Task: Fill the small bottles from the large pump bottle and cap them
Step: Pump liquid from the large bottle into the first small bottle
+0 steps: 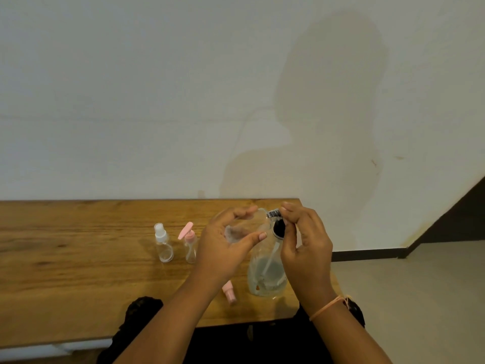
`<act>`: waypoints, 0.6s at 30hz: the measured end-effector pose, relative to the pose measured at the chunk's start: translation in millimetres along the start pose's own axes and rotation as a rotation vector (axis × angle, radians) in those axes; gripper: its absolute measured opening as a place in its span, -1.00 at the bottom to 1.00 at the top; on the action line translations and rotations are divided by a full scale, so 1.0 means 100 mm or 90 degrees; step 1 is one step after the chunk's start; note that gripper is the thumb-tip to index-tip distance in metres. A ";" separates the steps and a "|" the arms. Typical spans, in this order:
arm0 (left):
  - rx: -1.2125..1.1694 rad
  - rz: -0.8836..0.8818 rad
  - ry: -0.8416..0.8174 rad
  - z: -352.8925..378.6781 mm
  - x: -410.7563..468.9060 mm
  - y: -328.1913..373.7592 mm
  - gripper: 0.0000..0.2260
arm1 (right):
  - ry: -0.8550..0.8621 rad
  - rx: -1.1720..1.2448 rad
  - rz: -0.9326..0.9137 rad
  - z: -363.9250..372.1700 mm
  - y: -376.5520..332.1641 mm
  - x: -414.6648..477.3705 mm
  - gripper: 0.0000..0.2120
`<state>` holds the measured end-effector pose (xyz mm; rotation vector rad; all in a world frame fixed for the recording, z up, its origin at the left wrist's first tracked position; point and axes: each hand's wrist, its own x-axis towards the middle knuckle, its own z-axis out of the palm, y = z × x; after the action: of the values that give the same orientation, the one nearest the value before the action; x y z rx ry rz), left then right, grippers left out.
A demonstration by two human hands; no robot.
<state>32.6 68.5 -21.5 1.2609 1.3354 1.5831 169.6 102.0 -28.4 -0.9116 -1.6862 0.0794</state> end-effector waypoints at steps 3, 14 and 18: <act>0.013 0.016 0.009 0.01 -0.02 0.01 -0.62 | 0.006 0.019 0.008 -0.02 -0.02 0.00 -0.83; -0.004 0.035 0.004 0.02 -0.01 -0.02 -0.63 | 0.014 0.033 0.014 -0.06 -0.05 0.03 -0.78; -0.011 0.012 0.013 0.02 0.00 -0.04 -0.66 | -0.005 0.003 -0.012 -0.04 0.02 0.01 -0.79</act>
<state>34.4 70.1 -25.5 1.2533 1.3240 1.6218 173.9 102.0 -27.2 -0.8929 -1.7000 0.0746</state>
